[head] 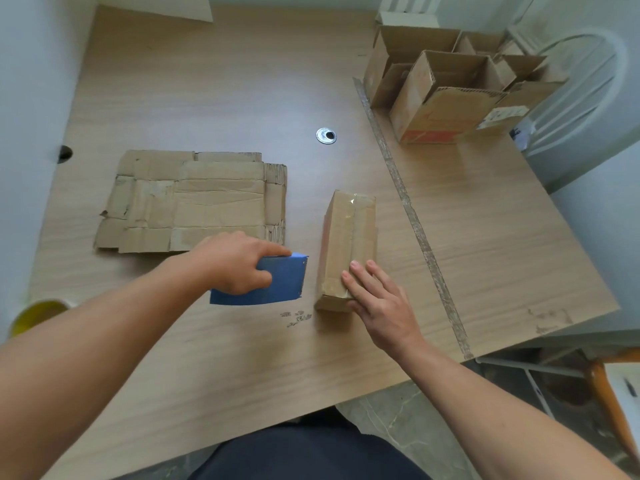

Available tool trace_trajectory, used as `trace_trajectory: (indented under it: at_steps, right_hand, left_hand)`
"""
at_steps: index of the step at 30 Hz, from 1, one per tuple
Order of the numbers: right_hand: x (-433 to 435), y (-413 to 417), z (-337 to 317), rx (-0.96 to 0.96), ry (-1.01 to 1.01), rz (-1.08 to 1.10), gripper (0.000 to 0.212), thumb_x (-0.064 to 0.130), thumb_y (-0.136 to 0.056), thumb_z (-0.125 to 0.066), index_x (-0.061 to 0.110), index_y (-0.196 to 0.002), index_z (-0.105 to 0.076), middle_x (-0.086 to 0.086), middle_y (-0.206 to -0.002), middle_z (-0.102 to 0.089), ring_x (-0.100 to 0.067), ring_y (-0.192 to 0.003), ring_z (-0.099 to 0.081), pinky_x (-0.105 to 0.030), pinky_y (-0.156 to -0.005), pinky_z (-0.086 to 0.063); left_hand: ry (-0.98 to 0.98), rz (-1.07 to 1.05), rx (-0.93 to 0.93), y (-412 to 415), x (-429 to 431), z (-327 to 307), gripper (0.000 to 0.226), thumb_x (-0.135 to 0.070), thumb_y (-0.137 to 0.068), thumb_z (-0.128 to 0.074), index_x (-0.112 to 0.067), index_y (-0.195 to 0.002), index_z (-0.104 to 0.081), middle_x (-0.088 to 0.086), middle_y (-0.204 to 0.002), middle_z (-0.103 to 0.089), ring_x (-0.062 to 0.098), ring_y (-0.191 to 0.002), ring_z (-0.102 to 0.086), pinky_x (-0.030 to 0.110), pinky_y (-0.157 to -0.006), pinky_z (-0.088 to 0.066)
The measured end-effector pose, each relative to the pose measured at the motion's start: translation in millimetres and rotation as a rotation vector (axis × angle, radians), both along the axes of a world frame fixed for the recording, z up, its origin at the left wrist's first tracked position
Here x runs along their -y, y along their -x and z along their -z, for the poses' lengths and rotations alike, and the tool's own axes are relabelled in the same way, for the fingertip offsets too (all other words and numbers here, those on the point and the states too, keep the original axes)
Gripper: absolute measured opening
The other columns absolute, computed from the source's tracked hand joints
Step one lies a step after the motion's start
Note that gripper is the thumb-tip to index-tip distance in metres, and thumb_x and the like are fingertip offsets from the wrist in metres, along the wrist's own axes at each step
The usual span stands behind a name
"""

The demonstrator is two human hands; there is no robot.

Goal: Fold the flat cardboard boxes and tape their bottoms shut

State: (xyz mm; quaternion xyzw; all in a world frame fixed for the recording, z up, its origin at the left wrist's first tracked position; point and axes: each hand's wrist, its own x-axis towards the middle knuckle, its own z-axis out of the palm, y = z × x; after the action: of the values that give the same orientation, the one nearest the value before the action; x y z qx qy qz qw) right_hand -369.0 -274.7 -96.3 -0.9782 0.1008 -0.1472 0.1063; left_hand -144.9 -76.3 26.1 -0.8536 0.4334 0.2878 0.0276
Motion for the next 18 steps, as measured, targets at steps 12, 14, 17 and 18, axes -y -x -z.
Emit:
trace_trajectory:
  at_steps: [12,14,17,18]
  right_hand:
    - [-3.8,-2.0,1.7,-0.008,-0.144,0.020,0.049,0.044,-0.099,-0.043,0.025,-0.144,-0.049,0.008,-0.152,-0.045,-0.021,-0.144,-0.032,-0.039,-0.107,-0.041]
    - [-4.7,-3.5,-0.1,0.004,-0.165,0.021,0.049,0.044,-0.099,-0.045,0.022,-0.142,-0.053,0.004,-0.150,-0.047,-0.022,-0.144,-0.033,-0.037,-0.112,-0.034]
    - [-12.4,-9.1,-5.5,0.026,-0.207,0.029,0.049,0.044,-0.097,-0.049,0.017,-0.135,-0.061,-0.004,-0.144,-0.055,-0.024,-0.141,-0.034,-0.035,-0.115,-0.030]
    - [-16.8,-11.4,-7.1,0.028,-0.222,0.031,0.049,0.044,-0.096,-0.050,0.016,-0.133,-0.063,-0.005,-0.142,-0.056,-0.024,-0.140,-0.034,-0.035,-0.115,-0.032]
  left_hand:
    - [0.008,0.018,0.039,17.5,34.2,-4.3,0.056,-0.037,-0.094,-0.044,-0.056,-0.145,-0.031,-0.005,-0.089,-0.045,0.021,-0.088,-0.044,0.034,-0.072,-0.039]
    - [0.001,0.009,0.039,17.4,34.5,-3.2,0.055,-0.038,-0.094,-0.044,-0.056,-0.145,-0.031,-0.004,-0.091,-0.047,0.021,-0.089,-0.045,0.034,-0.073,-0.040]
    - [0.018,-0.041,0.102,20.1,37.6,6.6,0.053,-0.038,-0.094,-0.044,-0.051,-0.144,-0.034,0.003,-0.109,-0.060,0.028,-0.098,-0.055,0.035,-0.075,-0.043]
    - [0.034,-0.064,0.140,22.7,39.8,10.7,0.052,-0.036,-0.094,-0.043,-0.046,-0.144,-0.036,0.006,-0.116,-0.062,0.031,-0.102,-0.057,0.036,-0.077,-0.046]
